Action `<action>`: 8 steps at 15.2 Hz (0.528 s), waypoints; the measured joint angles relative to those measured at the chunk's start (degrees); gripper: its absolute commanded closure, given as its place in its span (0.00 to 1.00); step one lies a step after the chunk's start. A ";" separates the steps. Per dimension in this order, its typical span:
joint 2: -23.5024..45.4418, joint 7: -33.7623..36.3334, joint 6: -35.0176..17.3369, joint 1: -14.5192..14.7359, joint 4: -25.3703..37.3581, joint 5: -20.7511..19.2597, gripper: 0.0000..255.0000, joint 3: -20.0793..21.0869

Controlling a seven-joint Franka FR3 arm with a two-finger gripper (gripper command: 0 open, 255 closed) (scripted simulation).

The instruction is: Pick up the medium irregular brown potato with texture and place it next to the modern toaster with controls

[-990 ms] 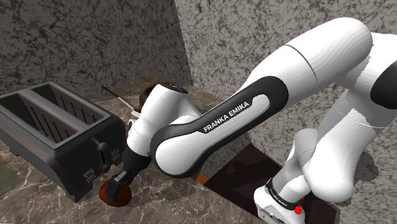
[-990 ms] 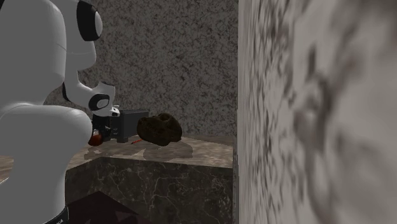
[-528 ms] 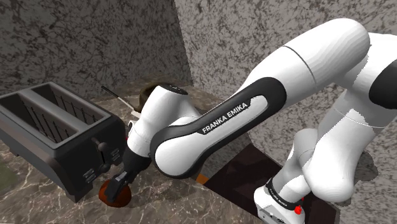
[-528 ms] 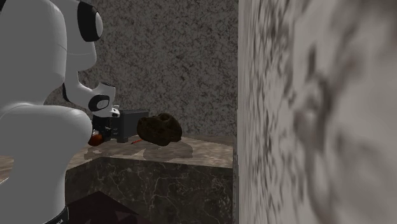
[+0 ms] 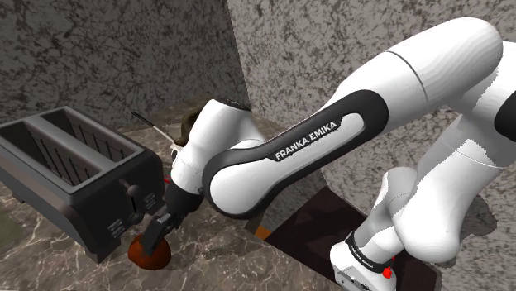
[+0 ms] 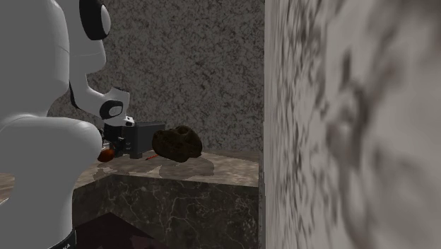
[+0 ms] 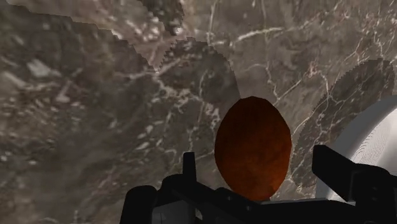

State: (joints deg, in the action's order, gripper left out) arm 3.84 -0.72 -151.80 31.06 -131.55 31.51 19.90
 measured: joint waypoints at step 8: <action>-3.62 0.05 3.30 -0.64 -0.63 0.07 0.00 -0.53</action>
